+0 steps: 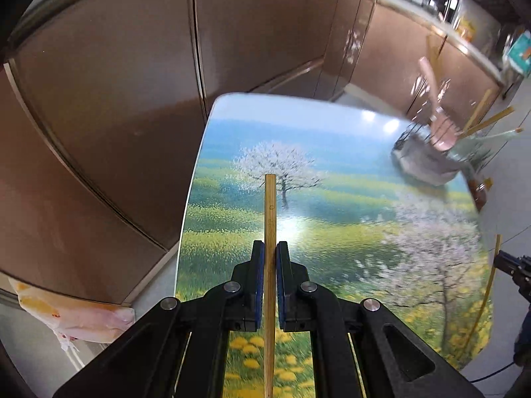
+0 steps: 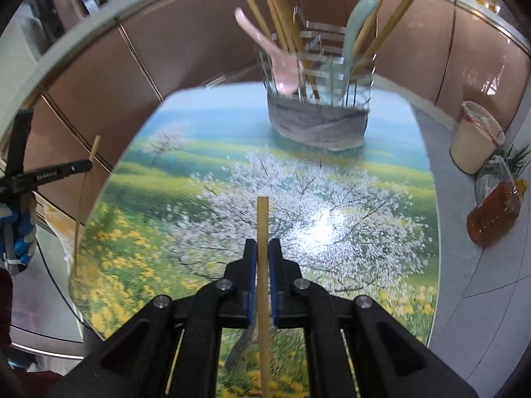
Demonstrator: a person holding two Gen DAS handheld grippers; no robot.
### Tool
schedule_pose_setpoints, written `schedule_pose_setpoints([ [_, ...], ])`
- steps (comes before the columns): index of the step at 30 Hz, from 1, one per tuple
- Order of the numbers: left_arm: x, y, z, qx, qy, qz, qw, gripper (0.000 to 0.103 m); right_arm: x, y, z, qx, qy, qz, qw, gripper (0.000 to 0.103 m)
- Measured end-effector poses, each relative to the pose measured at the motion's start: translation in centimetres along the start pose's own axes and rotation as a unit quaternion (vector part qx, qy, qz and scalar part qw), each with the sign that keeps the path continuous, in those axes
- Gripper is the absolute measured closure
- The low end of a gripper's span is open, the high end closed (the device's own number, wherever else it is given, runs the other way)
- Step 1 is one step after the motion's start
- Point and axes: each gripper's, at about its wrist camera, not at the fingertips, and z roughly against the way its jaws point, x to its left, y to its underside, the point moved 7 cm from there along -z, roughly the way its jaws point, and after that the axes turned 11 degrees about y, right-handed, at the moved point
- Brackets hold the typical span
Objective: Organize utensils
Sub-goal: 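Lift both chopsticks upright and carry them above the wire holder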
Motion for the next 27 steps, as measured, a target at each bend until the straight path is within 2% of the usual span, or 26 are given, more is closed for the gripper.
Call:
schedule_pose_setpoints([
  [7,-1.3,0.3,5.3,-0.064,0.033,0.003,0.9974,0.097,1.4,-0.1,6.1,-0.071,-0.010,-0.011,0.997,0.097],
  [15,-2.7,1.2,10.7,-0.126,0.069,0.008,0.9896,0.097,3.1,0.3,11.2,-0.125,-0.014,-0.008,0.992,0.097],
  [21,-4.1,0.2,13.9,-0.181,0.101,0.016,0.9781,0.097,3.4,-0.8,14.9,-0.169,-0.014,-0.008,0.985,0.097],
  [27,-6.8,-4.3,16.3,-0.238,0.145,0.021,0.9603,0.097,2.6,-4.3,18.7,-0.213,-0.008,-0.009,0.977,0.097],
])
